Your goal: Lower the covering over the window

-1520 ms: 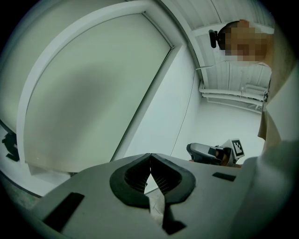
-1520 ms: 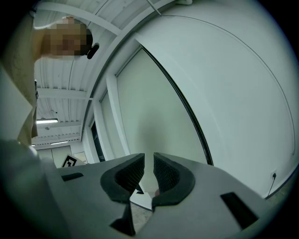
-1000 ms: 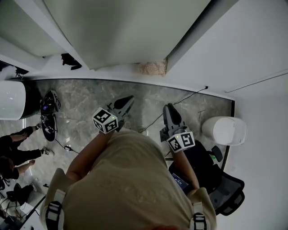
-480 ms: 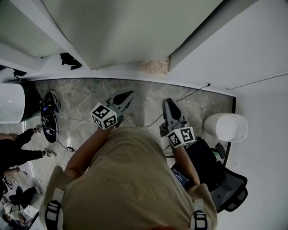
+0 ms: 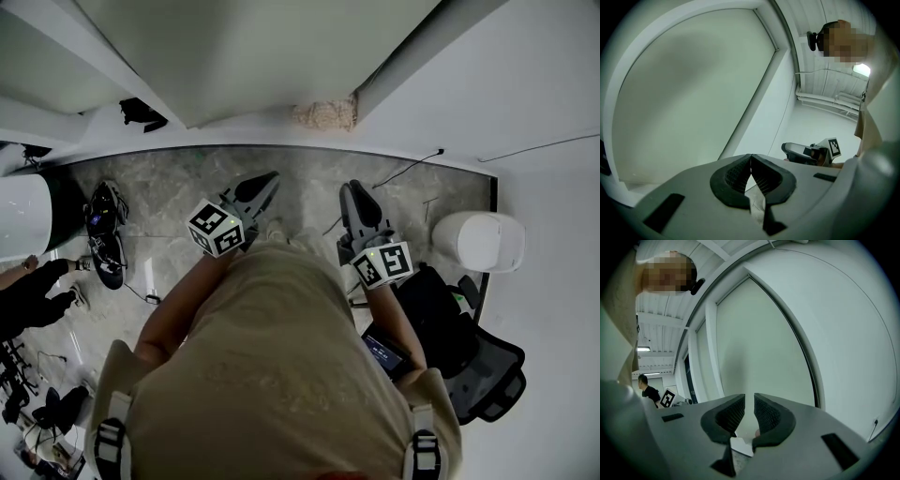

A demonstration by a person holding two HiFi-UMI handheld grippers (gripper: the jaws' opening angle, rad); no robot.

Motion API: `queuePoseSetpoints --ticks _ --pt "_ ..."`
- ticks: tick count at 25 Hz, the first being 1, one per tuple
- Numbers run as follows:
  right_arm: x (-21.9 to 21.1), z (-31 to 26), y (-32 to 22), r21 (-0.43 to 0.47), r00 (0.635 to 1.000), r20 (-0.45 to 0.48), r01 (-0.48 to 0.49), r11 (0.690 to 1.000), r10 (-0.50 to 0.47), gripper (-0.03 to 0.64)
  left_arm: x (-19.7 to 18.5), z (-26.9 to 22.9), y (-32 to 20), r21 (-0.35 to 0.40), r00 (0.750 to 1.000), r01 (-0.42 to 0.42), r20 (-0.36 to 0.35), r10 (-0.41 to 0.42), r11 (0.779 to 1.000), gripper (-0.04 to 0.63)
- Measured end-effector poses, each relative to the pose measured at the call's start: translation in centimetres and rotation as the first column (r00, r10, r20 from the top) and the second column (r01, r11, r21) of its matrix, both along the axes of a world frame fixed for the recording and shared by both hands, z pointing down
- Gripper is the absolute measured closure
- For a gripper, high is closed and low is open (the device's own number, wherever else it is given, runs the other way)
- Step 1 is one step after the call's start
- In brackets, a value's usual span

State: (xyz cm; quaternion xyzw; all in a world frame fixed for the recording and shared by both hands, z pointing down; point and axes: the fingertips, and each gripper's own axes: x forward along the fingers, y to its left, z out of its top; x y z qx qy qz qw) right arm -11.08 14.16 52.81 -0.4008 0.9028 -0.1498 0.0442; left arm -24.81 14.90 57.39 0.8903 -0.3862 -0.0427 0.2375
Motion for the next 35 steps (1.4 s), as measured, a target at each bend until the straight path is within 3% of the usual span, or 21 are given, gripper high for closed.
queuePoseSetpoints --ticks 9,16,29,35 --pt "4.2 -0.5 -2.6 0.008 0.994 0.015 -0.105 0.994 0.105 0.569 1.4 0.0 -0.6 -0.001 0.999 -0.026 0.028 0.026 1.0 0.578" --pt "9.7 -0.1 -4.2 -0.022 0.989 0.022 -0.143 0.989 0.144 0.569 5.4 -0.1 -1.5 -0.015 0.999 -0.007 0.045 0.008 1.0 0.577" --pt "16.1 -1.5 -7.1 -0.035 1.0 -0.013 -0.007 0.999 0.007 0.569 16.7 -1.1 -3.9 -0.021 0.999 0.015 0.034 -0.014 1.0 0.578" --pt "18.2 -0.2 -8.4 -0.048 0.999 -0.013 0.032 0.998 -0.033 0.569 19.0 0.1 -5.1 -0.031 0.998 0.051 0.039 -0.05 0.998 0.577"
